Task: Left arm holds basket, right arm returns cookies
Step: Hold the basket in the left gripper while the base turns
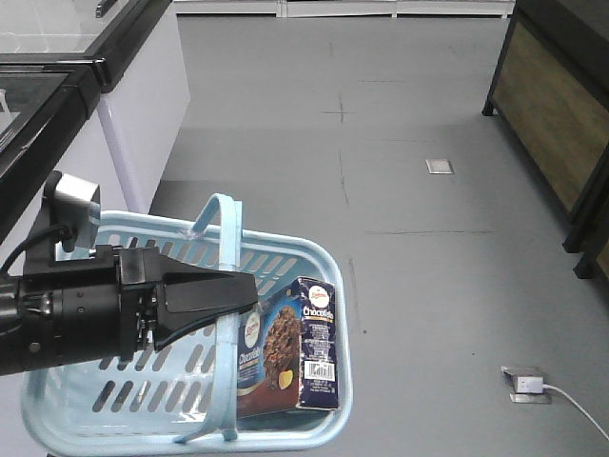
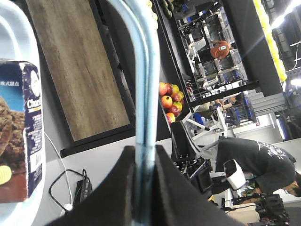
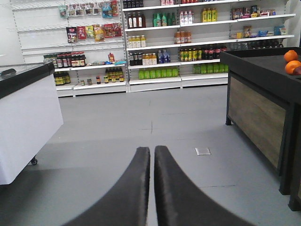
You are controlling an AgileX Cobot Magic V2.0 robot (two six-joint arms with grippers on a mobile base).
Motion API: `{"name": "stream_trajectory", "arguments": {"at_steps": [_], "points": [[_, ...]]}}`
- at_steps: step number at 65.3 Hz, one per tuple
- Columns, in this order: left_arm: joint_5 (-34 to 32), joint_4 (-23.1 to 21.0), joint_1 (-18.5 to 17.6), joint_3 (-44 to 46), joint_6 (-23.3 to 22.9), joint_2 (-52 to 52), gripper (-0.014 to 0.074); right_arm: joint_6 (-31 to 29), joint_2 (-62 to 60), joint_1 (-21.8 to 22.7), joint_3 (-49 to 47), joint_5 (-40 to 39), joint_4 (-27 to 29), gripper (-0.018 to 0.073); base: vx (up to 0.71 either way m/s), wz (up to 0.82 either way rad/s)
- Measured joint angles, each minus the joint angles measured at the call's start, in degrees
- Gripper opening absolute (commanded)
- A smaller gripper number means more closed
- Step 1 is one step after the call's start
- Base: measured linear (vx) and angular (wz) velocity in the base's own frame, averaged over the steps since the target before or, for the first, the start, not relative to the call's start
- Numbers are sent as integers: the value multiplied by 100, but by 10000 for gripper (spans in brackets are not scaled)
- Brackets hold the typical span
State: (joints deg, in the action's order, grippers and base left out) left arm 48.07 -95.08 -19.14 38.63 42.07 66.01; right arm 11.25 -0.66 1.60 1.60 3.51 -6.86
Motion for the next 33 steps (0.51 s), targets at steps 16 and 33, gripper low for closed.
{"name": "stream_trajectory", "arguments": {"at_steps": [16,33], "points": [[-306,0,-327,93,-34,13,-4,0,0,0,0,0,0,-11,0,0],[-350,-56,-590,406,-36,321,-4,0,0,0,0,0,0,-11,0,0]]}}
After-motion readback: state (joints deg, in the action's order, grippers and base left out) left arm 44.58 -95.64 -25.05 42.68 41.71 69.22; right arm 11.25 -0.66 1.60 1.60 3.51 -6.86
